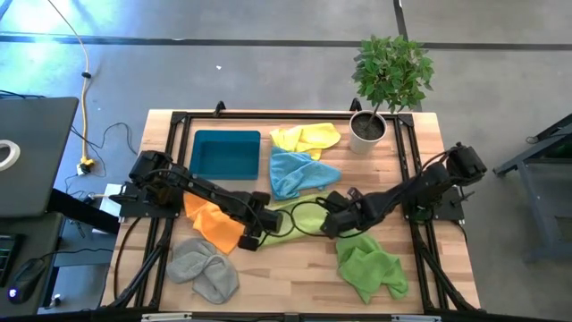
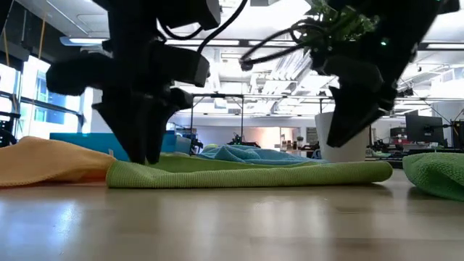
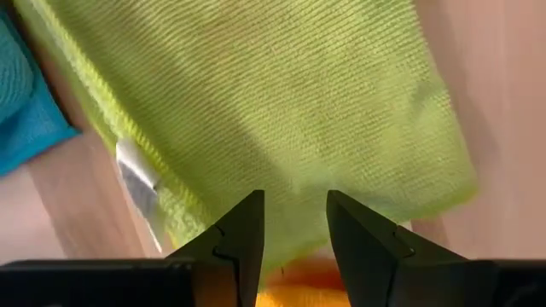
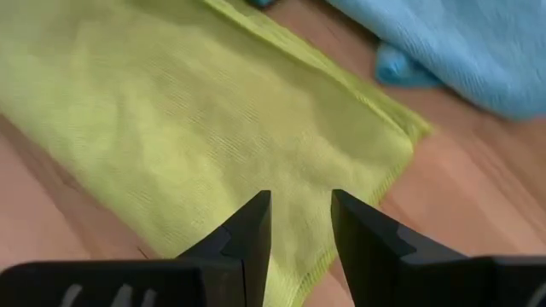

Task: Fold microfiber towels
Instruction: Fold the light green microfiber cloth, then put the folded light green microfiber cloth into the blue bin

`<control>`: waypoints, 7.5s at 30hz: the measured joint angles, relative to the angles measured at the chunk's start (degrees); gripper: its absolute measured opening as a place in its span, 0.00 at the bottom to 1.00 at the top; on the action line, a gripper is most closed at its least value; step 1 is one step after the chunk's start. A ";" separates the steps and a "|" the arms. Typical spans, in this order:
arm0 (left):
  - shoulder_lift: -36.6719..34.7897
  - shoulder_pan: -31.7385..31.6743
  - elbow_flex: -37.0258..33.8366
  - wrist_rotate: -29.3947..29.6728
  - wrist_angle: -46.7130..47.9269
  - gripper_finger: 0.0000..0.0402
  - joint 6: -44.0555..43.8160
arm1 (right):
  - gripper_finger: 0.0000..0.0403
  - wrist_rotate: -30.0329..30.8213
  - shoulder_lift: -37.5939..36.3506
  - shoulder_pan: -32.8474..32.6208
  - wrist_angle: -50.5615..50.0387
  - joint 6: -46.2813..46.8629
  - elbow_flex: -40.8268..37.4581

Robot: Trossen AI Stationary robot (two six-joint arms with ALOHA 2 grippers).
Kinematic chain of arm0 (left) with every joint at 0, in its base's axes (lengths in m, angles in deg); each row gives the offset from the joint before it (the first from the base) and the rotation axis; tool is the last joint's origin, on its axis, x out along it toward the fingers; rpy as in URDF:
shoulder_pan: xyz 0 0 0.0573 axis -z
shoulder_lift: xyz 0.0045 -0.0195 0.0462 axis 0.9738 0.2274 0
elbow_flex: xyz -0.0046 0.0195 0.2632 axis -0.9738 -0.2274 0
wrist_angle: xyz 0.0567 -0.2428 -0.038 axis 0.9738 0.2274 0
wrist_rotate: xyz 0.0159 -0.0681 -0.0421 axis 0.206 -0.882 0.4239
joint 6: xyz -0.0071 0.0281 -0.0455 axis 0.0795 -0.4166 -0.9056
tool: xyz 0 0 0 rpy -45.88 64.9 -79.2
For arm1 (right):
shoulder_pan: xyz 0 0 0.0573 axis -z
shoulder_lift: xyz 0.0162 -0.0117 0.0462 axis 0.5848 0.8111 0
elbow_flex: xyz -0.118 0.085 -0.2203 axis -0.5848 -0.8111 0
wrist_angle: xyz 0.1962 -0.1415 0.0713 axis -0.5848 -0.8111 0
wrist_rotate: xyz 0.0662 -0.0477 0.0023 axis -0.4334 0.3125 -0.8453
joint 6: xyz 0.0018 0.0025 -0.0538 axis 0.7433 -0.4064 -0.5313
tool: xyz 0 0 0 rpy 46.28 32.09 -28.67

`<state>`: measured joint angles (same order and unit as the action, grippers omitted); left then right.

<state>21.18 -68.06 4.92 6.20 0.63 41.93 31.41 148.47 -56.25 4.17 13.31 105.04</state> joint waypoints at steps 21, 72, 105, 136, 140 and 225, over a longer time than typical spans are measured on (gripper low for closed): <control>-0.13 -0.37 -5.47 1.71 -9.29 0.29 -2.47 | 0.54 -2.07 -0.02 2.09 6.71 19.16 -6.45; 0.11 -2.41 -5.58 0.96 -14.72 0.29 -0.48 | 0.49 0.07 -0.16 0.03 8.78 21.53 -11.36; 0.00 -2.40 -5.54 0.90 -14.72 0.29 -0.48 | 0.40 -0.65 3.38 -0.14 2.63 24.16 -8.08; 0.00 -2.36 3.21 4.48 -8.59 0.29 0.11 | 0.00 -14.52 2.32 -0.06 -38.85 29.27 -7.50; 0.00 -2.36 3.21 4.47 -7.92 0.29 0.77 | 0.00 -14.56 2.27 -0.07 -43.71 29.02 -2.91; 0.00 -2.43 3.21 3.87 -1.47 0.29 3.52 | 0.37 32.73 -14.49 -7.76 -35.05 -5.97 13.49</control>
<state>21.18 -70.48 8.13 10.08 -0.84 45.45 64.14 133.98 -64.01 -30.89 7.34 118.53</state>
